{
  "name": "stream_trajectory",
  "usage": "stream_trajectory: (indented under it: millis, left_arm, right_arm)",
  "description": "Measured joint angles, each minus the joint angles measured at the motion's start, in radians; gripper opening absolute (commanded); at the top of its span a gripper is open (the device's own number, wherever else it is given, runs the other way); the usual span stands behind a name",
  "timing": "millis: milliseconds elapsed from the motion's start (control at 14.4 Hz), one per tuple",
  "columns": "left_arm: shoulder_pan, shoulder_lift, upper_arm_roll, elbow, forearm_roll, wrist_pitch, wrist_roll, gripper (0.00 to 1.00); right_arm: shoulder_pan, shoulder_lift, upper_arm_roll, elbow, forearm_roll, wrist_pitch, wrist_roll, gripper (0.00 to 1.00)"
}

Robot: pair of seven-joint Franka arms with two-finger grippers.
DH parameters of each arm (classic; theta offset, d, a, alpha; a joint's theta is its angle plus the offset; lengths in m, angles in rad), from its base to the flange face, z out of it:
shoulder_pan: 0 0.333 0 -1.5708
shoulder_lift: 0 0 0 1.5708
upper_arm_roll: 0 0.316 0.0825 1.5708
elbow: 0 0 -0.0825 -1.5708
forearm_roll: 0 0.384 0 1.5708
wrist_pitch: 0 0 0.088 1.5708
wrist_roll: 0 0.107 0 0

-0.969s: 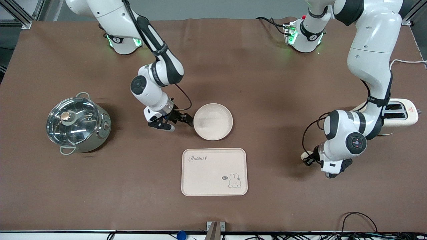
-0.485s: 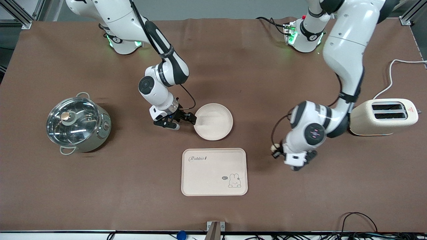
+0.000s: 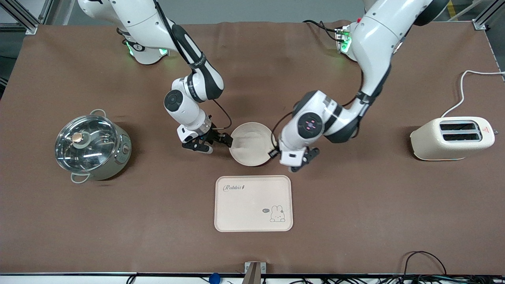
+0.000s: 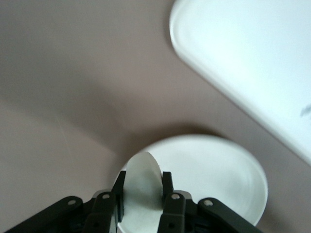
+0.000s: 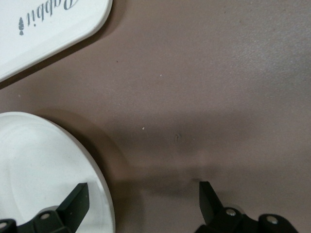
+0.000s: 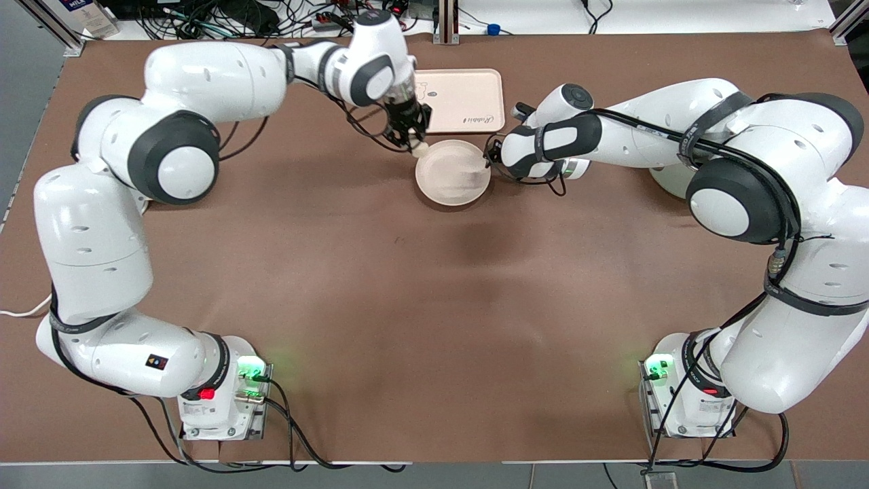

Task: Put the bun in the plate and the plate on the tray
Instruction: 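Lower the bun onto the white plate and open the left gripper, then raise the left gripper away while the right gripper holds the plate rim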

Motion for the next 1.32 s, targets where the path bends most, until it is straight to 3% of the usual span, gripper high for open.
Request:
stream_trajectory:
  millis: [138, 277, 415, 623, 762, 1108, 1315]
  left_arm:
    - [-0.056, 0.026, 0.000, 0.000, 0.000, 0.052, -0.052, 0.40]
    - [-0.094, 0.058, 0.001, 0.000, 0.000, 0.111, -0.076, 0.55]
    - [-0.105, 0.088, 0.002, 0.000, 0.000, 0.149, -0.077, 0.99]
    - [-0.101, 0.098, 0.008, 0.008, 0.000, 0.164, -0.076, 1.00]
    - [-0.093, 0.084, 0.008, 0.032, 0.000, 0.161, -0.076, 1.00]
    - [-0.005, -0.071, 0.036, 0.110, 0.001, 0.003, 0.015, 1.00]
    - [0.110, -0.186, 0.038, 0.121, 0.002, -0.127, 0.192, 1.00]
  right_arm:
    - [0.000, 0.000, 0.000, 0.000, 0.000, 0.000, 0.000, 1.00]
    - [0.000, 0.000, 0.000, 0.000, 0.000, 0.000, -0.001, 1.00]
    - [0.001, 0.000, 0.000, 0.000, 0.000, -0.001, -0.001, 1.00]
    - [0.025, 0.000, 0.000, 0.006, 0.000, 0.000, -0.012, 1.00]
    - [0.043, 0.000, 0.000, 0.018, 0.000, 0.001, -0.033, 0.93]
    - [0.046, 0.008, -0.007, 0.018, 0.000, 0.001, -0.114, 0.55]
    - [0.046, 0.019, -0.007, 0.018, 0.000, 0.001, -0.123, 0.40]
